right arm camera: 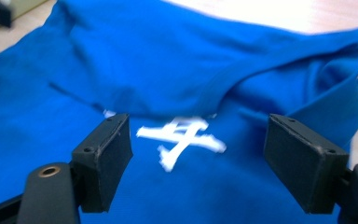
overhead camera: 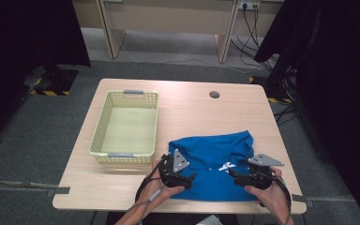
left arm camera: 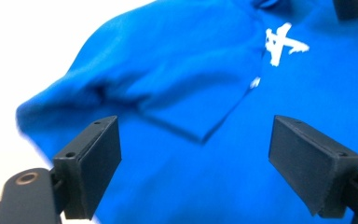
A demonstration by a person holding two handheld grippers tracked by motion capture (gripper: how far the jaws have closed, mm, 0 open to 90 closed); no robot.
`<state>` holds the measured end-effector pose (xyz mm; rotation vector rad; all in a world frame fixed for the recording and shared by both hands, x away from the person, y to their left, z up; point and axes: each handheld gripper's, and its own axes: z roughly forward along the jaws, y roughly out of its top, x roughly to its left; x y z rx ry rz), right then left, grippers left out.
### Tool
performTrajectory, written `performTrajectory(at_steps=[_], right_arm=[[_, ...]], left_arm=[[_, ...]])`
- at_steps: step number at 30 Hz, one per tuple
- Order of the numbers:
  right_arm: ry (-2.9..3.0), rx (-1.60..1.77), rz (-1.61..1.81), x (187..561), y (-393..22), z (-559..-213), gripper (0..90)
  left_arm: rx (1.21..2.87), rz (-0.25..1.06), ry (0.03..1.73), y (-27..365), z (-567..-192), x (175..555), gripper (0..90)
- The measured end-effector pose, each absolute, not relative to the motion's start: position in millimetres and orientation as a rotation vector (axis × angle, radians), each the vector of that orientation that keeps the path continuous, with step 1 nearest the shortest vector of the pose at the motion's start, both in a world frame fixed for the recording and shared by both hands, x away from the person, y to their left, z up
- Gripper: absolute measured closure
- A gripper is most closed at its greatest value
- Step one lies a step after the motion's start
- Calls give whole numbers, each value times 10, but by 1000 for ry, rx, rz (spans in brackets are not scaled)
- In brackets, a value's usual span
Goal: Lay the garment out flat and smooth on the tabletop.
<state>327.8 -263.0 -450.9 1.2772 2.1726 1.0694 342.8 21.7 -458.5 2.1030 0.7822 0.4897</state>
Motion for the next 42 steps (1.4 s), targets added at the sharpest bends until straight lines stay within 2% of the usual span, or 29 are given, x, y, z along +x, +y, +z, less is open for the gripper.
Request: performTrajectory(at_steps=[12, 18, 22, 24, 27, 29, 34, 42], right_arm=[[2233, 1288, 1008, 3239, -2556, -4679, 216], [2270, 1285, 957, 3239, -2527, -4758, 174], [2272, 1269, 939, 3225, -2504, -4764, 171], [2270, 1271, 939, 3224, -2502, -4765, 170], [2270, 1271, 940, 3226, -2501, -4766, 169], [2265, 1272, 943, 3221, -2499, -4769, 169], [2259, 1276, 948, 3214, -2498, -4773, 170], [2256, 1272, 951, 3181, -2507, -4777, 171]], left_arm=[[2108, 484, 721, -271, -4657, 3660, 173], [2161, 559, 648, -574, -4767, 3784, 206], [2189, 569, 632, -656, -4783, 3841, 296], [2199, 569, 625, -682, -4773, 3851, 398], [2223, 545, 639, -714, -4748, 3857, 599], [2229, 546, 656, -716, -4726, 3895, 684], [2193, 588, 754, -582, -4640, 4133, 771], [2117, 673, 919, -240, -4469, 4515, 765]])
